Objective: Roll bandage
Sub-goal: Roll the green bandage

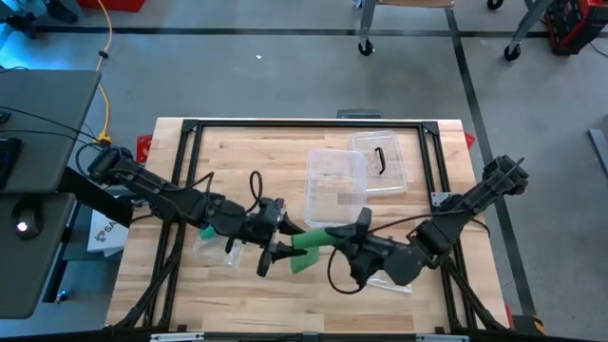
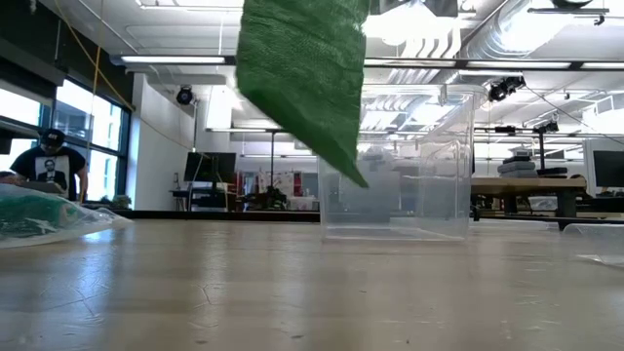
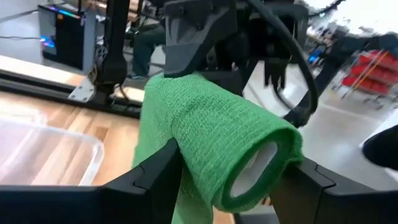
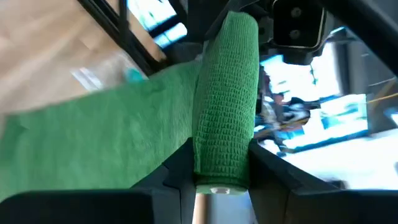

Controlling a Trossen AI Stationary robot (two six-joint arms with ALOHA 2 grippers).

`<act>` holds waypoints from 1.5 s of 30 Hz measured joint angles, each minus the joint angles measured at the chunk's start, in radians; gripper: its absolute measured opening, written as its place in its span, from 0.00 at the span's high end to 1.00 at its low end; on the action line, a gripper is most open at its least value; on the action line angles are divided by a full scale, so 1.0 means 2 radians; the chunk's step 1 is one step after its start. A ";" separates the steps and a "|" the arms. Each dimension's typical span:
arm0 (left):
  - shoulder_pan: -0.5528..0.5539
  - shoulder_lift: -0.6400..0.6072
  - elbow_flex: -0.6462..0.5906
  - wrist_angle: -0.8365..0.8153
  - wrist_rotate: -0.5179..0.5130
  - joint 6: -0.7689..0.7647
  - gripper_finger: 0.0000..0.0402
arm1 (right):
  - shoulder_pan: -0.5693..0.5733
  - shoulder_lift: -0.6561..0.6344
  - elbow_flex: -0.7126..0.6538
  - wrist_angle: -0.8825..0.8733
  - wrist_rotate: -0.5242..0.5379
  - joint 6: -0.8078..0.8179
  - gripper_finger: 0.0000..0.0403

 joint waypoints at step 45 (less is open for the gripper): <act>0.019 -0.043 0.001 -0.040 -0.002 0.008 0.44 | -0.014 0.001 -0.002 -0.083 0.071 0.186 0.83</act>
